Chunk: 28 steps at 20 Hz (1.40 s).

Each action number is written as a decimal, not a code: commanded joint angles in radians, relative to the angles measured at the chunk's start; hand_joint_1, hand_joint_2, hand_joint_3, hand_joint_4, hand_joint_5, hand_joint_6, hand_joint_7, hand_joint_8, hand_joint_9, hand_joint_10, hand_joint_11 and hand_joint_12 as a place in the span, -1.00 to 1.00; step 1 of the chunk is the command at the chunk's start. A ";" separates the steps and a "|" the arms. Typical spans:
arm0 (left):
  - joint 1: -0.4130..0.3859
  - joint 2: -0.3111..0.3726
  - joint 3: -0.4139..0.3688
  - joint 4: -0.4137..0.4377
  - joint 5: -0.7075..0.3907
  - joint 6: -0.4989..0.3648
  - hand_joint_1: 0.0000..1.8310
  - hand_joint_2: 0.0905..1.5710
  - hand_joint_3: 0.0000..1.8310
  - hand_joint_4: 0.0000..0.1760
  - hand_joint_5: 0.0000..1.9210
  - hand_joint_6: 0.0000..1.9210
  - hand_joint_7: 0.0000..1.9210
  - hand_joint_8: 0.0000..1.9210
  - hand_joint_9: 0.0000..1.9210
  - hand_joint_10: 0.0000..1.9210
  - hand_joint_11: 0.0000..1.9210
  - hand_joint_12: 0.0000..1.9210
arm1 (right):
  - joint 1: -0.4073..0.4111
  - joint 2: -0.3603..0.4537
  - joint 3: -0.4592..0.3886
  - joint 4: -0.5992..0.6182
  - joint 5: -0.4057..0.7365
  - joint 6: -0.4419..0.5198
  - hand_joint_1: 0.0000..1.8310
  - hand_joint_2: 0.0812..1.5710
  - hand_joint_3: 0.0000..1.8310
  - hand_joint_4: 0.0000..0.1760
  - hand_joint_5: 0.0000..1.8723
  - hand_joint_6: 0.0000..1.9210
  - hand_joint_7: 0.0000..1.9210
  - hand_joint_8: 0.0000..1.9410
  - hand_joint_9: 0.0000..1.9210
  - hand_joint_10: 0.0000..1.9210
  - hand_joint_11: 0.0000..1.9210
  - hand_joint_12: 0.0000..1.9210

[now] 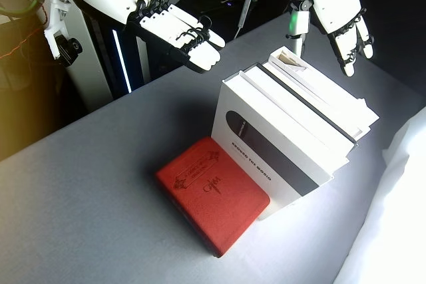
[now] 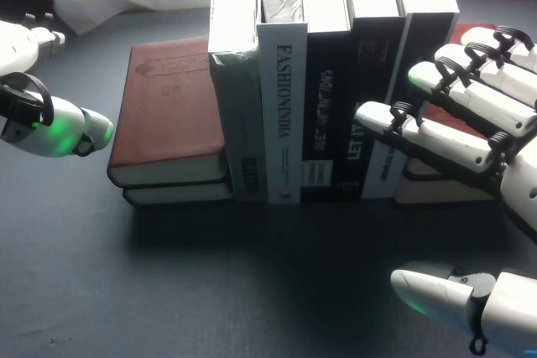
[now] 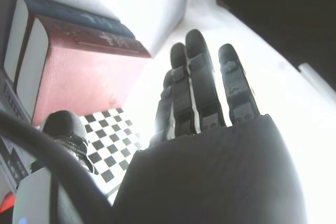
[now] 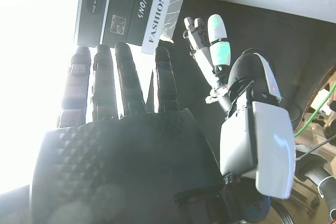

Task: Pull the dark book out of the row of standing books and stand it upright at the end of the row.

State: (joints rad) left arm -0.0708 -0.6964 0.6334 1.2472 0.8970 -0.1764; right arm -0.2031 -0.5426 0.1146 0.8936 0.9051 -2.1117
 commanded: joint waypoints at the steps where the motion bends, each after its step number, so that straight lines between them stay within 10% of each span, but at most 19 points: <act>1: -0.014 0.009 0.001 0.080 0.019 0.006 -1.00 0.38 -0.78 -1.00 -0.93 -0.97 -0.93 -0.96 -0.97 -0.95 -1.00 -0.97 | 0.018 0.009 -0.005 -0.073 0.073 -0.001 -1.00 0.32 -0.75 -1.00 -0.94 -0.97 -0.96 -0.98 -0.98 -1.00 -1.00 -1.00; 4: -0.017 0.007 0.000 0.080 0.020 0.006 -1.00 0.51 -0.98 -1.00 -0.88 -0.99 -0.89 -0.99 -0.93 -0.99 -0.96 -0.98 | 0.018 0.009 -0.005 -0.073 0.071 -0.001 -1.00 0.46 -0.99 -1.00 -0.86 -0.99 -0.89 -0.99 -0.93 -0.99 -0.98 -0.99; 28: -0.040 0.001 0.018 0.077 0.013 0.006 -1.00 0.52 -1.00 -1.00 -0.89 -1.00 -0.91 -1.00 -0.96 -1.00 -0.99 -0.98 | 0.124 -0.106 0.079 -0.244 0.200 -0.201 -1.00 0.49 -1.00 -1.00 -0.92 -1.00 -0.96 -0.99 -0.98 -0.99 -1.00 -1.00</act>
State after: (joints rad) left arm -0.0990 -0.7078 0.6483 1.2415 0.8993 -0.1761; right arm -0.0914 -0.6636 0.2028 0.7166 1.0126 -2.3089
